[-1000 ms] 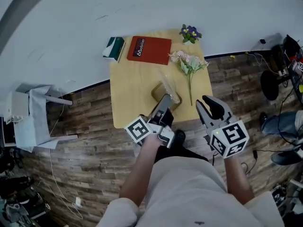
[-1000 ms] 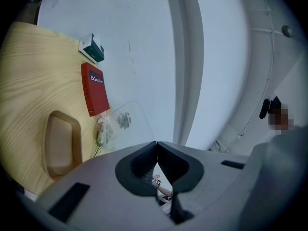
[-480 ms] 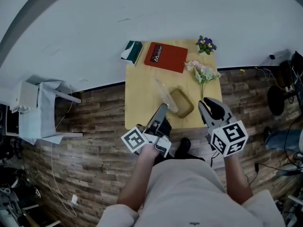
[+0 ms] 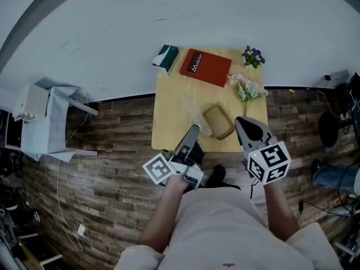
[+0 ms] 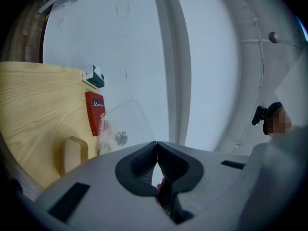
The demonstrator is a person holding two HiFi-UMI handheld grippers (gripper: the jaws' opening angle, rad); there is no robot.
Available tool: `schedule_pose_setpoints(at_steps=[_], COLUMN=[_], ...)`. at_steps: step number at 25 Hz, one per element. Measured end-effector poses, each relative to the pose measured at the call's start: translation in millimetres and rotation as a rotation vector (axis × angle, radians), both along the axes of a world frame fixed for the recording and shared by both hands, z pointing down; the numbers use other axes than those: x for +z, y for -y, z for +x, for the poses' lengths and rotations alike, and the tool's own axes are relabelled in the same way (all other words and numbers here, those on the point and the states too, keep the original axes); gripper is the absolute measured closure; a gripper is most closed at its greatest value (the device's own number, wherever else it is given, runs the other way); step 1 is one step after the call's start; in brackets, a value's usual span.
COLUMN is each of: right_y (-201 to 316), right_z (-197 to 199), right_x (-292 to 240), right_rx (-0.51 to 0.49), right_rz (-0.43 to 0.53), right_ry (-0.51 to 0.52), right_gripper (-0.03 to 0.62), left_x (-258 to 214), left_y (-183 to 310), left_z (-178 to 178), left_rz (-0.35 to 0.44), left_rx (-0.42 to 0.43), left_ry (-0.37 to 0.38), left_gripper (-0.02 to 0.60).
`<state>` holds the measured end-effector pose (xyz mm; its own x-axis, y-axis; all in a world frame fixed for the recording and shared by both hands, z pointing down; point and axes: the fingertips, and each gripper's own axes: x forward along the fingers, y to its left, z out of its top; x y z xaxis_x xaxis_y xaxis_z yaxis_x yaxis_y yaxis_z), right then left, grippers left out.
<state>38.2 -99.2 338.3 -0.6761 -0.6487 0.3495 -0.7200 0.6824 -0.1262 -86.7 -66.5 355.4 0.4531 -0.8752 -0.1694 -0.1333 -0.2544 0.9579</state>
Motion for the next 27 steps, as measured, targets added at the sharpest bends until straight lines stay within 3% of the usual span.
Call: schedule_pose_setpoints(at_steps=[27], right_y=[-16.8], right_z=[-8.3], right_x=[-7.7], right_rx=[-0.024], right_rz=[0.028], right_ry=[-0.017], right_gripper=[0.591], left_x=[-11.3], left_y=[-5.6], left_z=[-6.1], left_rz=[0.033], left_rx=[-0.027], left_ry=[0.029], left_gripper=[0.577])
